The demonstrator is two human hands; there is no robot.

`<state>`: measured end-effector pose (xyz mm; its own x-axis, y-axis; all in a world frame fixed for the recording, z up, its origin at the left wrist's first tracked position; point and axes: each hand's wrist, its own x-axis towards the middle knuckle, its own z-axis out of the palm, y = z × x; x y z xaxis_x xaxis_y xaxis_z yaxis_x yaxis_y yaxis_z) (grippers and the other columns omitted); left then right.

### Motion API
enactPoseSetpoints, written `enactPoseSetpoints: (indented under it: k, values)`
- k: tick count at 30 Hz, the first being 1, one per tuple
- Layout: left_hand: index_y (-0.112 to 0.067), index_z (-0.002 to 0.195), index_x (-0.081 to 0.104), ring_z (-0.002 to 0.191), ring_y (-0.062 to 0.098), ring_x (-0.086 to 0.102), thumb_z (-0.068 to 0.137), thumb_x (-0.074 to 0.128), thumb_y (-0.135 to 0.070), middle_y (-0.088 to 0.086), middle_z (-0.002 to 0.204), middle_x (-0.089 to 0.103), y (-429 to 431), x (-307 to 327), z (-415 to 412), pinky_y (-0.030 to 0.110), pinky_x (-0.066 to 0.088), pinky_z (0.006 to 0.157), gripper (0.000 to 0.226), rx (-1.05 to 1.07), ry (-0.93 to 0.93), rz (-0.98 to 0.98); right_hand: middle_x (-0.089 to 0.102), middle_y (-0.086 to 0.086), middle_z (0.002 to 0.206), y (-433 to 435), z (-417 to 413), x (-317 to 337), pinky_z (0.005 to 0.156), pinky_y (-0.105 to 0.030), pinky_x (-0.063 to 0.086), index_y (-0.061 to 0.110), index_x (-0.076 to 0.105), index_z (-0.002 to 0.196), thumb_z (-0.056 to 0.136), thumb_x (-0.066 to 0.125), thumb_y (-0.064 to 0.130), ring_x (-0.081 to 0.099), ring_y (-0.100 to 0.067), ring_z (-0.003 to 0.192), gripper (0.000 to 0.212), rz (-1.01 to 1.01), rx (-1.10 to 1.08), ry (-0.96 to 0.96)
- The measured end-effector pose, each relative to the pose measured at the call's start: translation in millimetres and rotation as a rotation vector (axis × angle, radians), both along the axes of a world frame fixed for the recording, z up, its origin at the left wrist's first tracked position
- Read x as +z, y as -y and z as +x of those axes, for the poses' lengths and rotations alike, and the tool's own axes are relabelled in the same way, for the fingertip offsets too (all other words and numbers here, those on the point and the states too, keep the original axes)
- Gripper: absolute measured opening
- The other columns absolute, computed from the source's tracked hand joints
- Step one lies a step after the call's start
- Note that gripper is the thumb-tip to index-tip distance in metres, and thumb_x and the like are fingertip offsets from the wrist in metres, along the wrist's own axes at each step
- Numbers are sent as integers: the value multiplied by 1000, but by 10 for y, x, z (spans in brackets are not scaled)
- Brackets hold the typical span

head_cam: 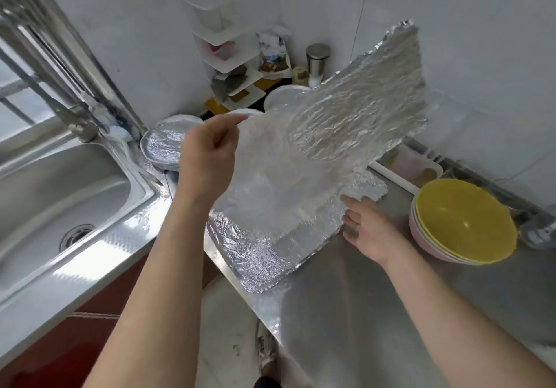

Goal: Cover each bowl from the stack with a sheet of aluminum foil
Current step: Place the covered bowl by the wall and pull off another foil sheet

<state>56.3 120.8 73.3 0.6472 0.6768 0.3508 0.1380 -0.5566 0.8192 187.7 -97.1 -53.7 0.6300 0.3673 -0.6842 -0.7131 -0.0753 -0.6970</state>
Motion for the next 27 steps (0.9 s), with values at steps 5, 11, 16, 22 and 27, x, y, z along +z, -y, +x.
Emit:
enactPoseSetpoints:
  k: [5,11,16,22,27]
  values:
    - [-15,109,71,81,18,64,94,59,-7,4,96,73,80,-71,-382,34,52,74,22,113,168,-538,52,7,131,89,69,225,90,-33,36,30,43,137,86,68,31,40,-12,125,57,28,159,138]
    - [-15,104,70,61,9,62,91,58,-2,1,77,68,203,-378,-697,23,51,60,22,261,44,-625,71,0,82,275,31,458,75,-23,47,14,66,80,92,61,11,59,-18,86,13,-133,240,577]
    - [-9,103,67,54,15,53,91,55,-3,3,67,62,519,-966,-846,25,43,54,18,378,-155,-635,60,-5,108,547,-72,275,80,-32,41,12,60,109,92,64,24,54,-19,98,22,-428,438,610]
    - [-21,115,54,60,18,53,92,53,-4,10,79,60,830,-1525,-904,26,41,53,29,397,-284,-746,39,-10,142,927,-264,-163,103,-38,36,26,27,148,93,54,13,41,-30,124,62,-770,885,1033]
    - [-21,107,43,61,20,51,93,47,-3,9,79,55,869,-1686,-912,28,39,53,24,424,-321,-734,-21,2,159,1203,-328,-231,110,-44,28,44,-15,148,81,51,-9,-7,-26,147,108,-1004,1416,1349]
